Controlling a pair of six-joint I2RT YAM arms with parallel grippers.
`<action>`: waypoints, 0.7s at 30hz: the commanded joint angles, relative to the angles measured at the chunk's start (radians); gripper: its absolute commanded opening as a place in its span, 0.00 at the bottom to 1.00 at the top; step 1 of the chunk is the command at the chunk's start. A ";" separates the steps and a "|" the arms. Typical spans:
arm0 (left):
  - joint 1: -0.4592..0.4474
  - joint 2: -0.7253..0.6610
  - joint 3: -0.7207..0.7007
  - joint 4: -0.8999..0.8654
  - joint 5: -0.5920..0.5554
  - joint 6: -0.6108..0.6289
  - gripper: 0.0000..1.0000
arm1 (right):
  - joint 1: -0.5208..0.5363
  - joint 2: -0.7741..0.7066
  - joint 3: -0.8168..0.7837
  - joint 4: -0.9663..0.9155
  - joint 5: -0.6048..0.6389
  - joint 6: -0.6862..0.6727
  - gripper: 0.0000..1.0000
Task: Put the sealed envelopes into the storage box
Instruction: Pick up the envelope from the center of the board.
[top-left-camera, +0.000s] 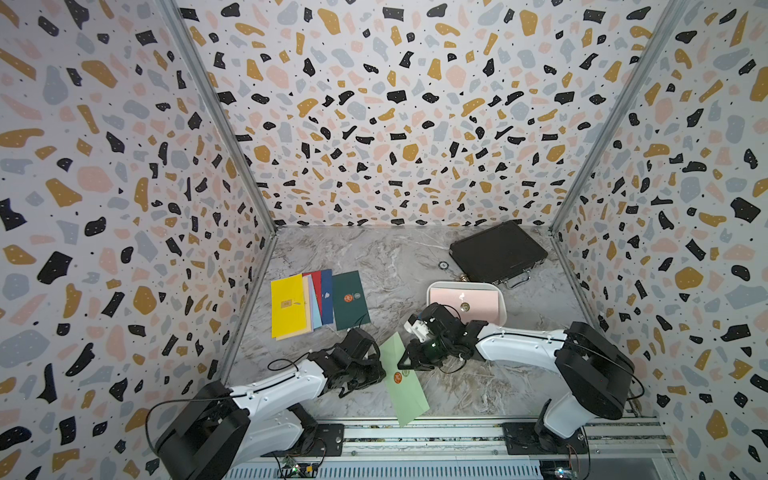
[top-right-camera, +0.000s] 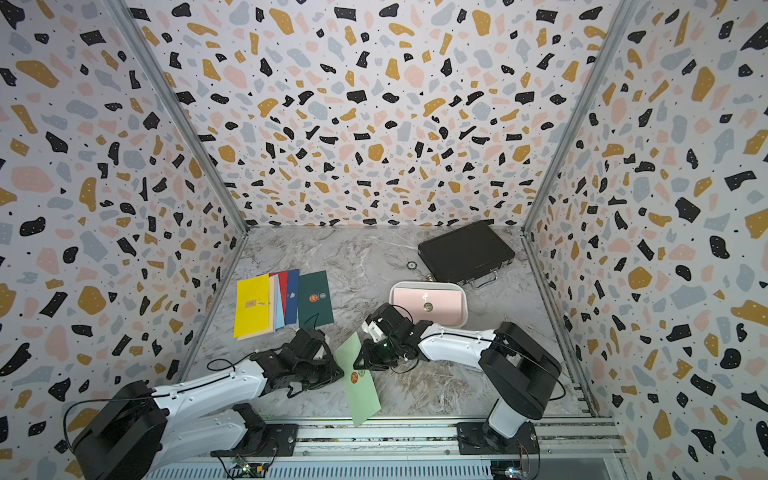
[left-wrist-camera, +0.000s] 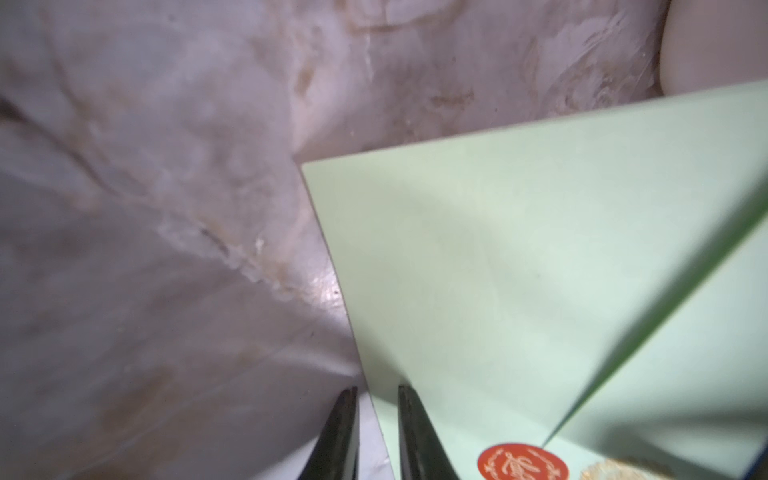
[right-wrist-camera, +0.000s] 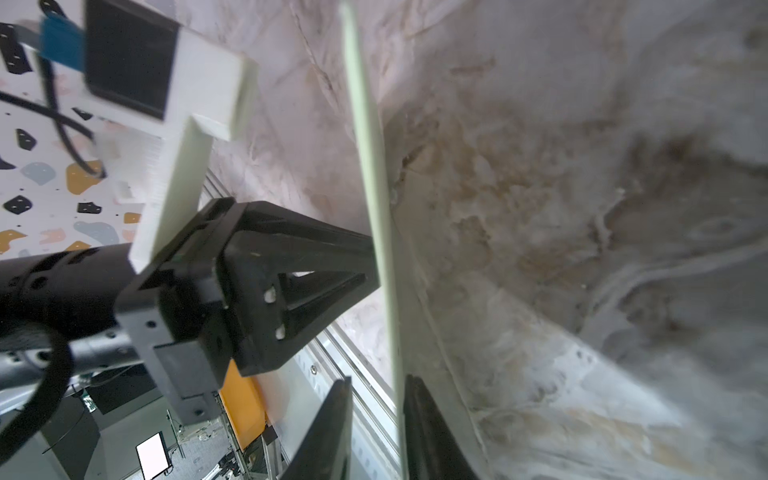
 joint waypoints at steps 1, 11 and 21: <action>-0.006 0.015 -0.028 -0.064 -0.031 0.018 0.23 | 0.002 0.003 0.088 -0.260 0.021 -0.182 0.16; -0.007 -0.156 0.002 -0.197 -0.119 0.029 0.45 | -0.022 0.050 0.736 -1.030 0.493 -0.921 0.00; -0.006 -0.232 0.059 -0.323 -0.210 0.097 0.49 | -0.206 0.094 0.991 -1.211 0.796 -1.500 0.00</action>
